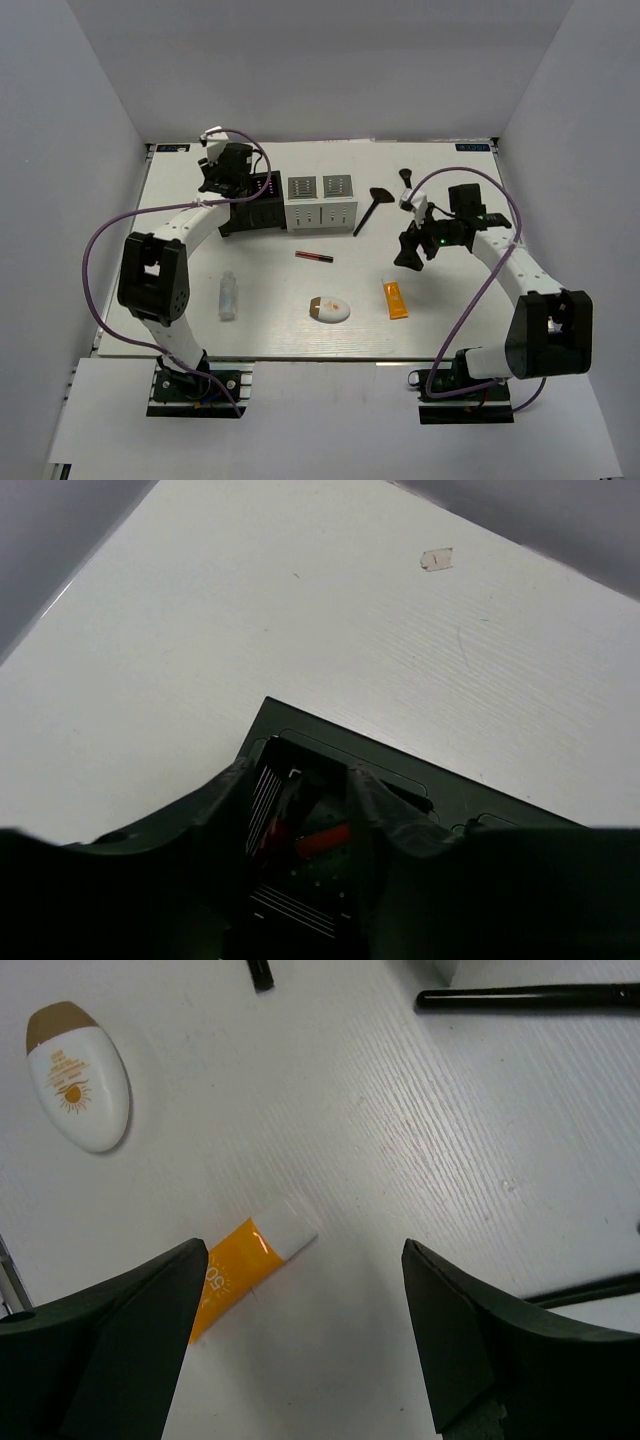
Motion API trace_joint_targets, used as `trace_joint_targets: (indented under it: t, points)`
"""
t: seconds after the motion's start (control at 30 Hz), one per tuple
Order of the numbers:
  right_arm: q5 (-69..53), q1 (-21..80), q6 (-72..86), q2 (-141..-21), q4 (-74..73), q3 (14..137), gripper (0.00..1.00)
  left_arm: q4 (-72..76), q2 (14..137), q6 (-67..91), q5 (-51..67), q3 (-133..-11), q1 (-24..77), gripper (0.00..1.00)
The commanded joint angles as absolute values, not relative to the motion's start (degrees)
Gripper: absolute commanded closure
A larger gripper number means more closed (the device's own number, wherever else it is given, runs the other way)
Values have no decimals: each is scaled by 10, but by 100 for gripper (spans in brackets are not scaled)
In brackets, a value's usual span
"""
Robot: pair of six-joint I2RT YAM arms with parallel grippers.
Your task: Organize the makeup
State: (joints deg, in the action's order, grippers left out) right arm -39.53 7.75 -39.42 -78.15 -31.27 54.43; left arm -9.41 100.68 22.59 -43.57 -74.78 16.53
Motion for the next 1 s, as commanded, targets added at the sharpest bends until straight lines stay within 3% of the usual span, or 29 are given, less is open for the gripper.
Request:
trace_joint_targets:
  t: [0.0,0.13,0.33,0.5,0.73,0.97]
  points:
    - [-418,98,-456,-799,-330,578,15,-82,966,234,-422,-755,161,45]
    - [-404,133,-477,-837,-318,598,15,-84,941,242,-413,-747,161,39]
    - [-346,199,-512,-875,-232,592,16,-147,870,283,-403,-752,171,41]
    - [-284,254,-517,-937,-180,617,18,-182,724,303,-254,-655,171,41]
    - [-219,310,-490,-1008,-138,668,19,-277,521,324,-196,-540,171,10]
    - [-219,362,-482,-1077,-167,736,18,-360,408,351,-193,-489,171,3]
